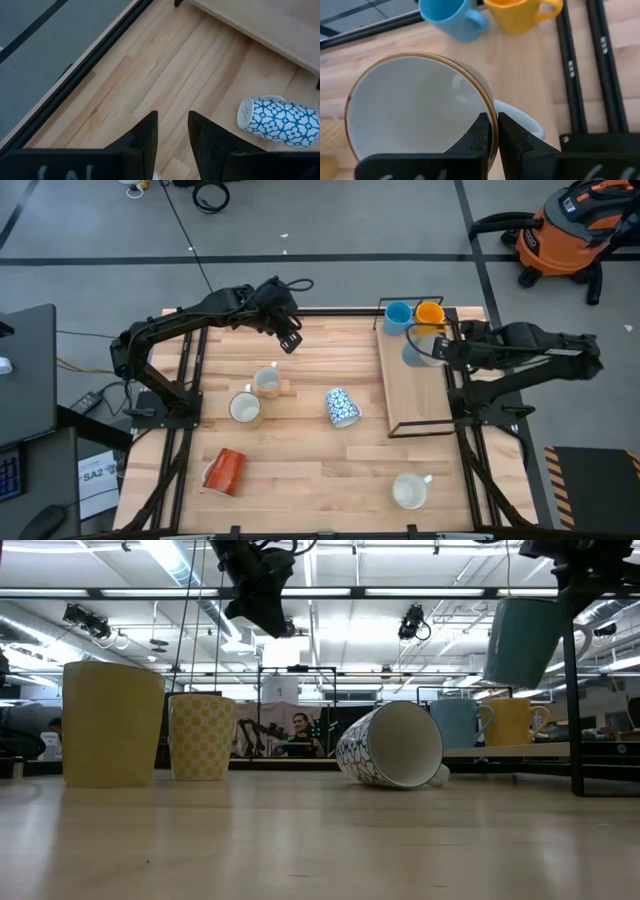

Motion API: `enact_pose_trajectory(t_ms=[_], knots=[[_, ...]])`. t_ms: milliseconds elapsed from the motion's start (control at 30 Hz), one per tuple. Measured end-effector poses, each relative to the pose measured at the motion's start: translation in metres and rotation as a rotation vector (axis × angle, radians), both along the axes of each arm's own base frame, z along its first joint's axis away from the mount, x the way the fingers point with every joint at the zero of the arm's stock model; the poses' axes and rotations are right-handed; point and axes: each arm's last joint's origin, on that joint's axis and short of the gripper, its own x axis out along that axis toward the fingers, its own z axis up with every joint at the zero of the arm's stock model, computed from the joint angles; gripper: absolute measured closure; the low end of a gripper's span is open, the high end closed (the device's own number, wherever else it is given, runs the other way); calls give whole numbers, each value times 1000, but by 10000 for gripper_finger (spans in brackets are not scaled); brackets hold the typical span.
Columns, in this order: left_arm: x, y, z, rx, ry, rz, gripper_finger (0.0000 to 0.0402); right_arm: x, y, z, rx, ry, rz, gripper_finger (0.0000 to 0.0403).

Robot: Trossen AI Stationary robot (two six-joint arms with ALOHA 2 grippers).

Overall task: Place coffee mugs
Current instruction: Put the green mug on the shelf

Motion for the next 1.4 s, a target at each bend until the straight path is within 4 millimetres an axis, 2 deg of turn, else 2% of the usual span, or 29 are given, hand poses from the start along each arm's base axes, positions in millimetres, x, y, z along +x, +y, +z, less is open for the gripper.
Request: enact_pose_trajectory(t_ms=[333, 600, 967, 1400], knots=[[1, 0, 1, 4, -10, 0, 288, 13, -25, -6, -5, 130, -173, 375], [1, 0, 1, 5, -10, -1, 288, 16, -55, -13, 98, 242, -253, 374], [1, 0, 1, 9, -7, -7, 288, 24, -92, -21, 193, 225, -255, 374], [0, 0, 0, 3, 6, -7, 288, 30, -119, -39, 316, 314, -268, 374]])
